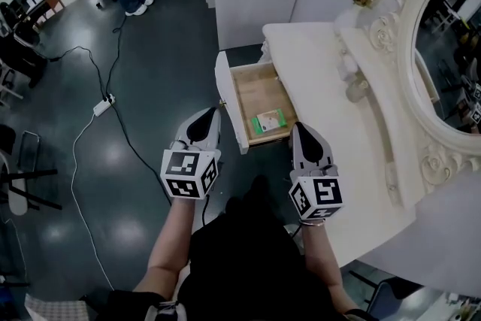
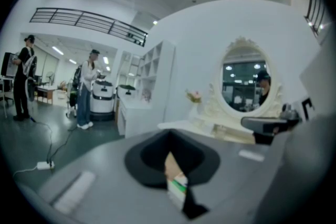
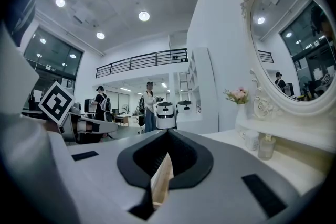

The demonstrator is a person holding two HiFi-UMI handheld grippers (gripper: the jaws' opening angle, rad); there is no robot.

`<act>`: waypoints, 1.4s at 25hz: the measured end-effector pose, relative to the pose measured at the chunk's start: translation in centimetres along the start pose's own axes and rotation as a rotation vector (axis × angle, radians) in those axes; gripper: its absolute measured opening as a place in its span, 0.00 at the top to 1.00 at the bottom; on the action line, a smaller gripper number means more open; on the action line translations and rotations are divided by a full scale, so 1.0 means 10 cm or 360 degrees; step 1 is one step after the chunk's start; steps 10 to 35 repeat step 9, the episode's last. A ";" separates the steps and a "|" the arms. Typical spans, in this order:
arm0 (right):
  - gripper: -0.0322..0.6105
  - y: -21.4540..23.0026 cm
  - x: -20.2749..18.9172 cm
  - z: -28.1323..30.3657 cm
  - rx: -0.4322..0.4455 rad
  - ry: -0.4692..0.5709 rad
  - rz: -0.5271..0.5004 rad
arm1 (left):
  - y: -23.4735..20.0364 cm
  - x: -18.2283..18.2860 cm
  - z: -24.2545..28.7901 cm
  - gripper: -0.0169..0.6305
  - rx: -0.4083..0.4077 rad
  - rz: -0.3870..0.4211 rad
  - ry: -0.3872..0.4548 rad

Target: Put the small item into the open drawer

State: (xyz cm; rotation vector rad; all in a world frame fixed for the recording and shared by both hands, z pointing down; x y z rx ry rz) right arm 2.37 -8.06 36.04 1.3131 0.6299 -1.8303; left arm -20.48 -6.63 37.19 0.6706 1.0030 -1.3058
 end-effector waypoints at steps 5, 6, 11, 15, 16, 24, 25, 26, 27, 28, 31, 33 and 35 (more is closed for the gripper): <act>0.94 0.00 0.00 0.00 -0.0005 0.0007 0.0006 | 0.00 0.02 0.00 0.96 -0.0002 0.0004 0.0010; 0.94 -0.01 0.01 0.00 -0.0007 0.0009 0.0006 | -0.01 0.02 0.00 0.96 -0.0002 0.0009 0.0013; 0.94 -0.02 0.01 0.01 -0.0010 0.0014 0.0006 | -0.02 0.03 0.00 0.96 -0.0005 0.0022 0.0022; 0.94 -0.02 0.01 0.01 -0.0010 0.0014 0.0006 | -0.02 0.03 0.00 0.96 -0.0005 0.0022 0.0022; 0.94 -0.02 0.01 0.01 -0.0010 0.0014 0.0006 | -0.02 0.03 0.00 0.96 -0.0005 0.0022 0.0022; 0.94 -0.02 0.01 0.01 -0.0010 0.0014 0.0006 | -0.02 0.03 0.00 0.96 -0.0005 0.0022 0.0022; 0.94 -0.02 0.01 0.01 -0.0010 0.0014 0.0006 | -0.02 0.03 0.00 0.96 -0.0005 0.0022 0.0022; 0.94 -0.02 0.01 0.01 -0.0010 0.0014 0.0006 | -0.02 0.03 0.00 0.96 -0.0005 0.0022 0.0022; 0.94 -0.02 0.01 0.01 -0.0010 0.0014 0.0006 | -0.02 0.03 0.00 0.96 -0.0005 0.0022 0.0022; 0.94 -0.02 0.01 0.01 -0.0010 0.0014 0.0006 | -0.02 0.03 0.00 0.96 -0.0005 0.0022 0.0022; 0.94 -0.02 0.01 0.01 -0.0010 0.0014 0.0006 | -0.02 0.03 0.00 0.96 -0.0005 0.0022 0.0022; 0.94 -0.02 0.01 0.01 -0.0010 0.0014 0.0006 | -0.02 0.03 0.00 0.96 -0.0005 0.0022 0.0022; 0.94 -0.02 0.01 0.01 -0.0010 0.0014 0.0006 | -0.02 0.03 0.00 0.96 -0.0005 0.0022 0.0022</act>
Point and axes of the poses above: the fingertips, and each gripper's own axes: z forward along the fingers, y to its right, x out of its top, the point moved 6 cm from there along -z, backward along the fingers, and after that the axes turned 15 degrees about -y, right-handed, at the moved point
